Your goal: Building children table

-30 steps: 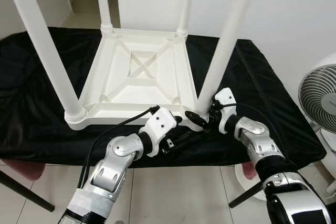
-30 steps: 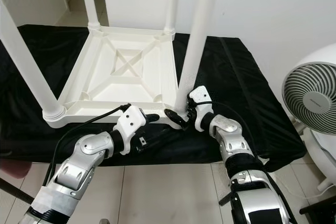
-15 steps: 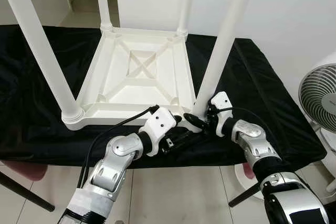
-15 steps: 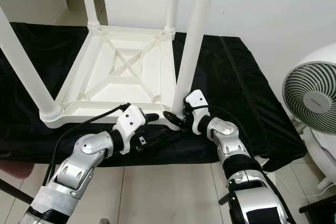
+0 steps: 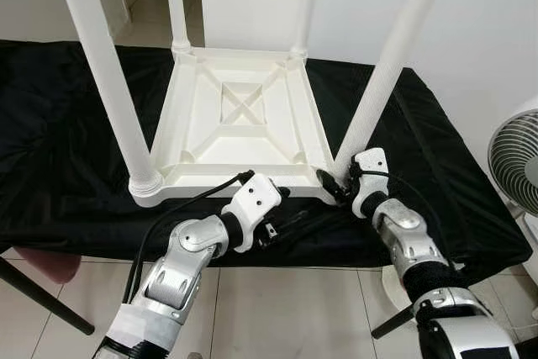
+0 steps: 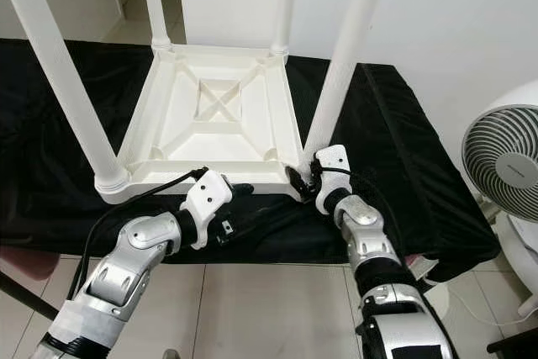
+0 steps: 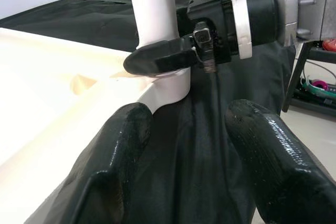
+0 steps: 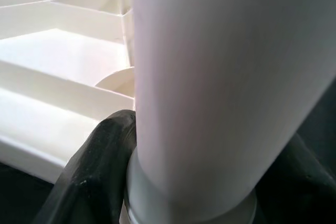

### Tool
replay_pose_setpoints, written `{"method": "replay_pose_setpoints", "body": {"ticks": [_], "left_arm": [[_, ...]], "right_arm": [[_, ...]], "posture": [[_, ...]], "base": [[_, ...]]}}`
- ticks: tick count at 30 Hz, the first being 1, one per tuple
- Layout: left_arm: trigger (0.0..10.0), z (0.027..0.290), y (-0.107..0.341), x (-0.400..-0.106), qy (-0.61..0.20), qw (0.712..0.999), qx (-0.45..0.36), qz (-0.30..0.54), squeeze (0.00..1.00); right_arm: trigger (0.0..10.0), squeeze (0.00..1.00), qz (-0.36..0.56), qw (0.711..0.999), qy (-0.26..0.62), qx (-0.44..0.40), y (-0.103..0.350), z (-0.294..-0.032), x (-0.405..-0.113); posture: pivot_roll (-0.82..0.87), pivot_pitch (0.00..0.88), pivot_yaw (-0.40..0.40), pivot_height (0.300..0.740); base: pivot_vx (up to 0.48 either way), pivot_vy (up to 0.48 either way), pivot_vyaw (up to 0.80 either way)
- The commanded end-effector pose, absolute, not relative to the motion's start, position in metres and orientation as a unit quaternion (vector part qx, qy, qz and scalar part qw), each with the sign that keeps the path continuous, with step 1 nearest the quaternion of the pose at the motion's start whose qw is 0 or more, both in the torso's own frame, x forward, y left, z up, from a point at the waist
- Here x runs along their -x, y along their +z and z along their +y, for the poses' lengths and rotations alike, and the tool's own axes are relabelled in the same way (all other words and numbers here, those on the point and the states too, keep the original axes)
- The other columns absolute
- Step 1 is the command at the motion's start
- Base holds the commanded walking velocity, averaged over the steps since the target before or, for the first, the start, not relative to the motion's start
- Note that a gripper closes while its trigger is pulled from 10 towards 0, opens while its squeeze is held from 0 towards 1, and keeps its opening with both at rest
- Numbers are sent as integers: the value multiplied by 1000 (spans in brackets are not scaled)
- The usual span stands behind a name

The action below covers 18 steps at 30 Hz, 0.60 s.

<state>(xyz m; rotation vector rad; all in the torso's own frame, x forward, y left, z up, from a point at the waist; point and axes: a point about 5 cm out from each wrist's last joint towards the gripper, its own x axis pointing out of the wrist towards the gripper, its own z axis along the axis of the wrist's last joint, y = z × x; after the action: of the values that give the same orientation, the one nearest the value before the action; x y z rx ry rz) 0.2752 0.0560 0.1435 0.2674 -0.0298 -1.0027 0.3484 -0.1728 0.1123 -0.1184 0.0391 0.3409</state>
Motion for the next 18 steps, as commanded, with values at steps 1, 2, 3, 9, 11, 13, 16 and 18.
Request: {"method": "replay_pose_setpoints", "body": {"ticks": [1,2,3,9,11,13,16,18], "left_arm": [[10000,55,142,-274,-468,875,-126,-13,0],[10000,55,142,-274,-468,875,-126,-13,0],[10000,55,142,-273,-470,874,-125,-12,0],[10000,53,141,-272,-475,871,-124,-9,0],[10000,53,141,-272,-475,871,-123,-9,0],[10000,53,141,-273,-475,871,-123,-10,0],[10000,52,141,-273,-475,872,-123,-10,0],[10000,52,141,-273,-474,872,-122,-10,0]], "right_arm": [[0,0,59,991,114,41,95,-185,-342],[0,0,59,991,114,41,95,-185,-342],[0,0,62,993,91,33,93,-183,-340],[0,0,63,998,-15,-7,84,-158,-328],[0,0,66,997,-28,-16,84,-150,-326],[0,0,69,996,-51,-29,84,-138,-322],[0,0,67,996,-53,-35,85,-130,-321],[0,0,68,996,-41,-43,86,-120,-320]], "posture": [[87,8,-17,740],[87,8,-17,740],[79,16,-12,740],[74,18,-13,740],[73,18,-14,740],[73,17,-17,740],[72,16,-18,740],[71,14,-19,740]], "base": [[0,0,0],[0,0,0],[0,0,0],[0,0,0],[0,0,0],[0,0,0],[0,0,0],[0,0,0]]}}
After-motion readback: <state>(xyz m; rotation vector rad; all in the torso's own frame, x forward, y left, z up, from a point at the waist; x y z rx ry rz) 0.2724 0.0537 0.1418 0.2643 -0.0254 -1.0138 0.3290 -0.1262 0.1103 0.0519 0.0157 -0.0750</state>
